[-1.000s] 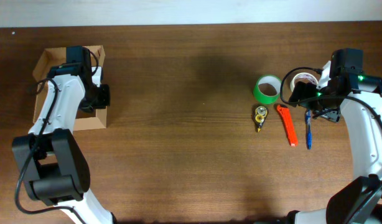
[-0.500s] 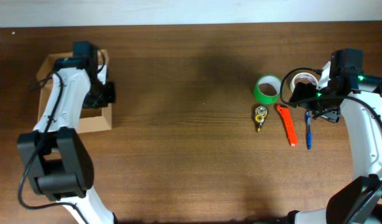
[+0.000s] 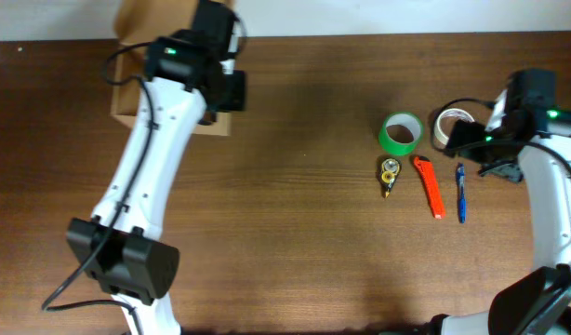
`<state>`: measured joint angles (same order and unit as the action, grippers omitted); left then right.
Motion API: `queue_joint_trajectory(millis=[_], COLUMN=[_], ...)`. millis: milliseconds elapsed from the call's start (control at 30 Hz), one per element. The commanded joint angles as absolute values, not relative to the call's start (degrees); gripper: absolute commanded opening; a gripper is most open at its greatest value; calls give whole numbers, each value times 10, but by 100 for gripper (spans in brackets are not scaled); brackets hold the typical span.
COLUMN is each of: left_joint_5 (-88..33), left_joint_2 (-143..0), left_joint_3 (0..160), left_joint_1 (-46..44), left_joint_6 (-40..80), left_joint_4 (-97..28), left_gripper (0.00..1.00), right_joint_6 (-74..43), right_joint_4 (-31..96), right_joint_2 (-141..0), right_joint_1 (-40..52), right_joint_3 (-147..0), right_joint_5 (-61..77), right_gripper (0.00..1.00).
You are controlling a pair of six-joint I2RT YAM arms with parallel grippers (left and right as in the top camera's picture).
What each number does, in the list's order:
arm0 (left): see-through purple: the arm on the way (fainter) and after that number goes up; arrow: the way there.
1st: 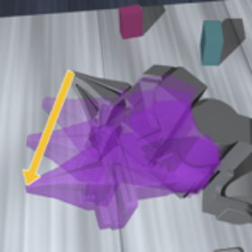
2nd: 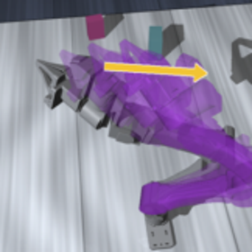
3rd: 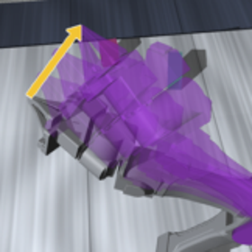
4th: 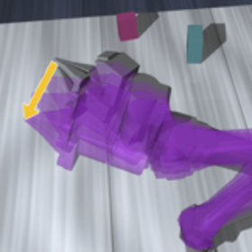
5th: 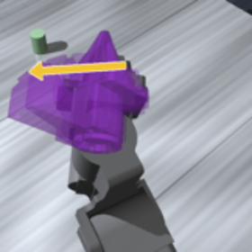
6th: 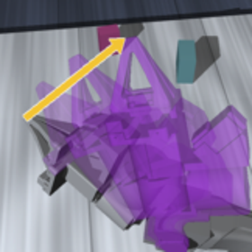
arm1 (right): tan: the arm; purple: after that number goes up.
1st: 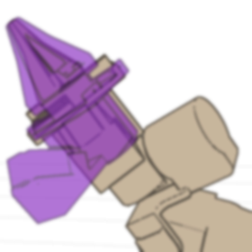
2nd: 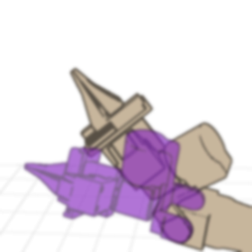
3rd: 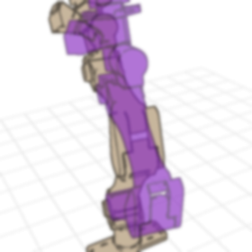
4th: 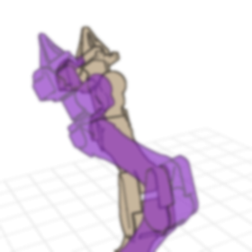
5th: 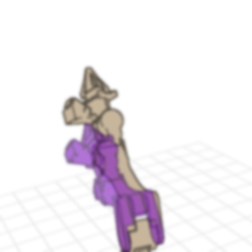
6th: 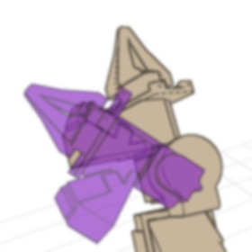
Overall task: Pack container
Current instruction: 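Drag the box with the left gripper toward the table center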
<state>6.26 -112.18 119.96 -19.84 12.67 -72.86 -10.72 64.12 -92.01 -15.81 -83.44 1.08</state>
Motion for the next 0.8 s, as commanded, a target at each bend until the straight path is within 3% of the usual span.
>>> queue_joint_trajectory(millis=[0,300,767], left_joint_5=[74,70,59], left_joint_2=[-1120,-1164,-1238], left_joint_3=[1212,1213,1220], left_joint_1=[-239,-367,-496], left_joint_6=[196,324,334], left_joint_4=[-729,-700,-678], left_gripper=[1,2,1], right_joint_6=[-110,-130,-132], right_joint_4=[656,699,710], right_joint_2=[-909,-909,-909], right_joint_1=[-203,-312,-303], right_joint_3=[-887,-961,-961], right_joint_5=[-25,-21,0], right_gripper=[97,98,98])
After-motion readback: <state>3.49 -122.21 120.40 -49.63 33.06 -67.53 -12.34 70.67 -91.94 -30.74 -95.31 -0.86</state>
